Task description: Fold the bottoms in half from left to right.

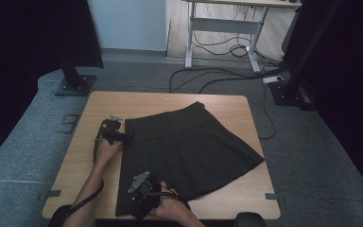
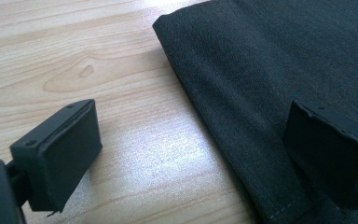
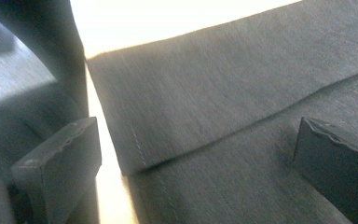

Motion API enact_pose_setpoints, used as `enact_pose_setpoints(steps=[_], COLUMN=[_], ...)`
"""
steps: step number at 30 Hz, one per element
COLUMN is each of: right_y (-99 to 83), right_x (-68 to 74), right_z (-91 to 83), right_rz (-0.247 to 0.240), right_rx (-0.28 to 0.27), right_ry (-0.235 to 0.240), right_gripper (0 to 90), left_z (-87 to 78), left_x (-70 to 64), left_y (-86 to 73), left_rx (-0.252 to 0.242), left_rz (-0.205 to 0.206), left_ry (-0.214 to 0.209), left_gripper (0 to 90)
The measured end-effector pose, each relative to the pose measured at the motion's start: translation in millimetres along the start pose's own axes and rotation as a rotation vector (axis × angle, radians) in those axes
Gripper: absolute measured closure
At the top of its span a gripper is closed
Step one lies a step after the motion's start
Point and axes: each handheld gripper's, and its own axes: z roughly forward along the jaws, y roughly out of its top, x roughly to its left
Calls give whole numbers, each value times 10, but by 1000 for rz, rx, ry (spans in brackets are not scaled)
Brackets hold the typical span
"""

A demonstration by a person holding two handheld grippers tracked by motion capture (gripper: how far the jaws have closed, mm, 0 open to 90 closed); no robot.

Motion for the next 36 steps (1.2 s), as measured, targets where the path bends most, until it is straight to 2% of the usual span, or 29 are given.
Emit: enact_pose_setpoints(steps=[6,11,15,19,21,22,23,24,27,30,34,35,36], right_y=[-118,-170,-181,-156,-149,-149,-156,-164,-178,-169,-172,-182,-182], right_x=[-54,-33,-25,-27,-40,-40,-76,-96,-124,-107,-121,-145,-145], right_z=[-38,-22,-20,-38,-68,-68,-112,-133,-160,-161,-167,-173,-173], right_rz=[-26,-39,-20,-10,-7,-7,-3,-5,-6,-24,-27,-4,-4], right_rx=[49,35,22,36,31,31,20,16,9,6,7,-6,-6], right_ry=[-50,-69,-77,-86,-91,-91,-103,-112,-128,-162,-176,-159,-159], right_gripper=[0,0,2,70,180,180,336,406,529,682,728,738,738], left_z=[1,0,6,5,-14,-14,-26,-30,-28,-27,-22,-20,-20], left_x=[0,0,-1,-13,-36,-36,-67,-80,-100,-144,-177,-198,-198], left_y=[-1,0,4,7,-3,-3,-10,-11,-1,18,26,21,21], left_rx=[-1,0,2,-7,-29,-29,-45,-50,-54,-55,-58,-63,-63], left_rz=[0,-1,0,13,31,31,45,50,51,51,46,49,49], left_ry=[0,0,-1,-9,-29,-29,-44,-51,-59,-74,-101,-113,-113], left_gripper=[38,38,29,51,145,196,246,296,378,525,747,792,809])
